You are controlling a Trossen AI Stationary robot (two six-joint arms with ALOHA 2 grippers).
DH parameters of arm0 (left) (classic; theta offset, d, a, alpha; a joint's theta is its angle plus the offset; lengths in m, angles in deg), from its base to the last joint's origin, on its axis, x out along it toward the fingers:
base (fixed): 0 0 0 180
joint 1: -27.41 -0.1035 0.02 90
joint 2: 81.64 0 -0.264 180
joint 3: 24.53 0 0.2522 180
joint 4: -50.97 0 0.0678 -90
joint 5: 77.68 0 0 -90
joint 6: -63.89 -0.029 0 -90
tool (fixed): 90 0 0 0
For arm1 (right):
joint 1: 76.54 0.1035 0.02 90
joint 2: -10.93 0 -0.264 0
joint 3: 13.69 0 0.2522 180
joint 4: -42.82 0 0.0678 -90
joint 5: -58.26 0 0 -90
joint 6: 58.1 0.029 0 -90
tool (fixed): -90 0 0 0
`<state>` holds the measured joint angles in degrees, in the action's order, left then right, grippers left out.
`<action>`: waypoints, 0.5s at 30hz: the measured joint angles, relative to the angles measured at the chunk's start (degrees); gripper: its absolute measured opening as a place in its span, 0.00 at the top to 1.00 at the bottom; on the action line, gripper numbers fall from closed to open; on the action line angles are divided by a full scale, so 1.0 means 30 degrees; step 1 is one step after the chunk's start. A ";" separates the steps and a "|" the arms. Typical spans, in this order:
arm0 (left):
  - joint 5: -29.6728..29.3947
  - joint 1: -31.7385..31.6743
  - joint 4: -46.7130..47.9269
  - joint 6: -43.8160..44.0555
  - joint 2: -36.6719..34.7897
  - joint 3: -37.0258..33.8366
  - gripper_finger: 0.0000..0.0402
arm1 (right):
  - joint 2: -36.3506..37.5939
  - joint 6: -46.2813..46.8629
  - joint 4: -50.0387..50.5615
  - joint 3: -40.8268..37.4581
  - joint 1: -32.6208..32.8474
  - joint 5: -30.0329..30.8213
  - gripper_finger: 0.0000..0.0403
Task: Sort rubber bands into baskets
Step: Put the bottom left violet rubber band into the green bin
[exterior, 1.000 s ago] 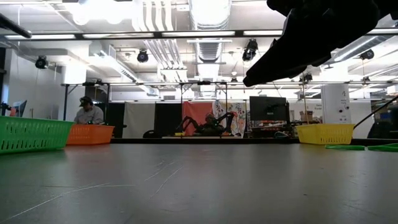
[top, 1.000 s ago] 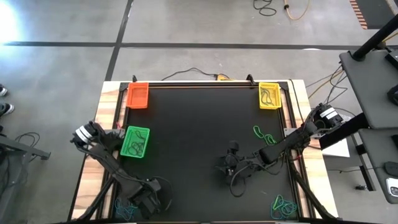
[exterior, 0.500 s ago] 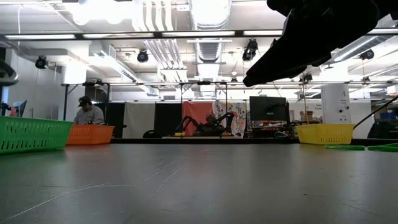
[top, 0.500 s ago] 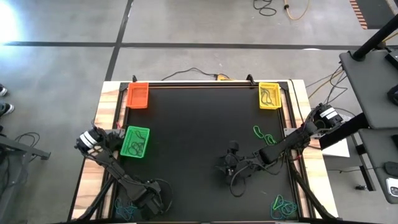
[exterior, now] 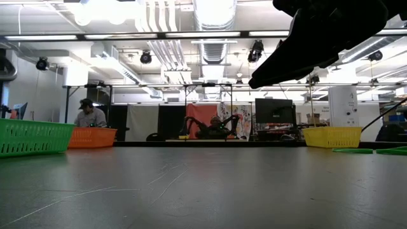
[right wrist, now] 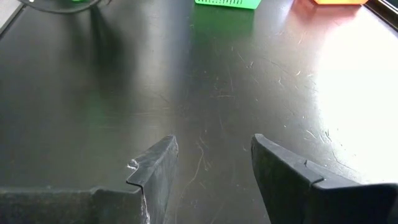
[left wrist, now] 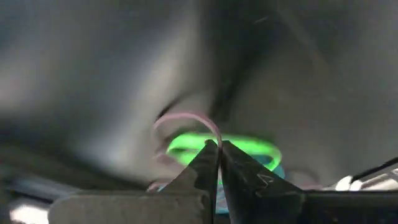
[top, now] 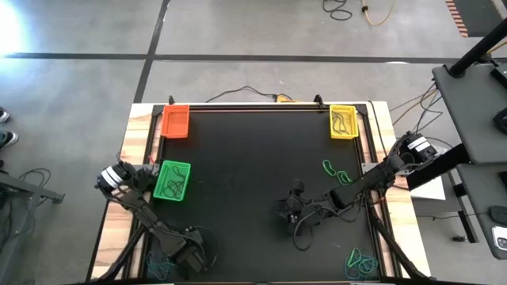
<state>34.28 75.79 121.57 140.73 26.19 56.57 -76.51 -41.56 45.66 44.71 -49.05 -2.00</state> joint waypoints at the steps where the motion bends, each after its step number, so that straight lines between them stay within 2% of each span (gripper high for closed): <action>1: -0.0002 0.0013 0.0814 -0.0122 -0.0055 0.0230 1.00 | 0.0000 0.0000 0.0000 0.0007 0.0000 0.0000 0.51; 8: -0.1516 0.0080 0.6497 -0.0462 -0.0709 0.2540 1.00 | 0.0000 0.0000 0.0007 0.0003 0.0000 0.0008 0.51; 15: -0.6015 0.0073 1.1239 0.0050 -0.2064 0.4403 1.00 | 0.0000 0.0000 0.0007 0.0000 0.0000 0.0087 0.51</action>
<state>16.23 76.00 155.29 140.88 20.00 69.78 -76.51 -41.56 45.68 44.71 -49.05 -1.74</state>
